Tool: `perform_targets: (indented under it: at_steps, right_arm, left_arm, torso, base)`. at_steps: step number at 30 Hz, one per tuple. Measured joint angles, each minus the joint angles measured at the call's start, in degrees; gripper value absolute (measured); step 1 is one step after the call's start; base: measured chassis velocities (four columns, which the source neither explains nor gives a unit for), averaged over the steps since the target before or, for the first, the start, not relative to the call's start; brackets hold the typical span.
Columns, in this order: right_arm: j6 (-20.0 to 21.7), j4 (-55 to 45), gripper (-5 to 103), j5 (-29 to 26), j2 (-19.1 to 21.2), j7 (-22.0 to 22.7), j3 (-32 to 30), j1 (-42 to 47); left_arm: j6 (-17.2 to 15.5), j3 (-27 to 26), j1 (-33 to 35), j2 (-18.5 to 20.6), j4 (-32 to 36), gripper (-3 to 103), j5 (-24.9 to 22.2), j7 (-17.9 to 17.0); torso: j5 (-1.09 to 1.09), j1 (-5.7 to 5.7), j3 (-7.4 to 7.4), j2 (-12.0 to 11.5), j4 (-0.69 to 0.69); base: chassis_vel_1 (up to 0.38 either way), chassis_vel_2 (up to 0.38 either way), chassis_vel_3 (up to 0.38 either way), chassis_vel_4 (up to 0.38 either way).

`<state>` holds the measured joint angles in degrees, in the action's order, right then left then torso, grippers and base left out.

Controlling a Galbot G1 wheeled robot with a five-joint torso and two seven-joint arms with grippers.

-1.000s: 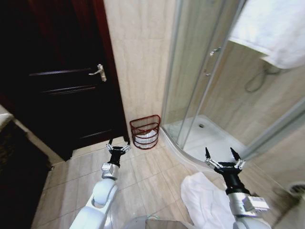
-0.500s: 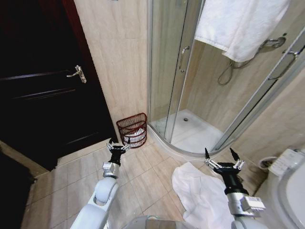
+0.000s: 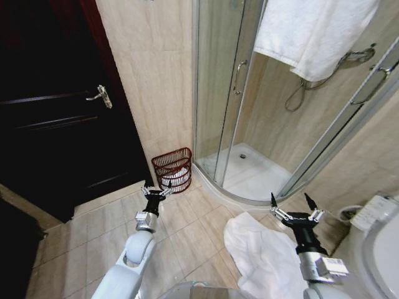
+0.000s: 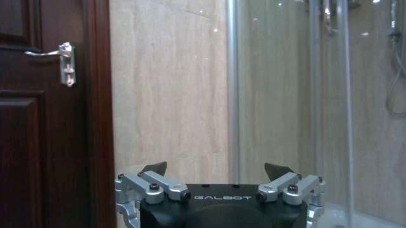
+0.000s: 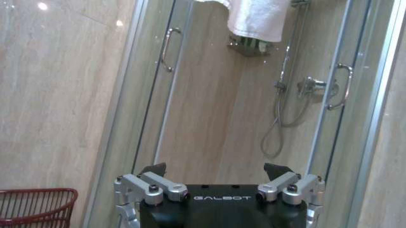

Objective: Discard the used towel into the hamper.

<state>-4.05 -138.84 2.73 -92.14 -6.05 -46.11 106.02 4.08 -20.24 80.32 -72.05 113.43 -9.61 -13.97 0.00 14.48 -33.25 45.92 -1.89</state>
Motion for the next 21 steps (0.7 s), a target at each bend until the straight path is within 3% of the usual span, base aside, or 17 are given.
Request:
perform_targets:
  at_steps: [21]
  right_arm:
    - [-0.1,-1.0,100,-0.5,0.0,0.2,-0.1,0.5]
  left_arm:
    - [-0.5,0.0,0.8,-0.2,1.9,100,1.4,0.2]
  torso:
    - [0.00,-0.01,0.00,0.0,0.00]
  base:
    - [-0.040,-0.084,0.025,0.064]
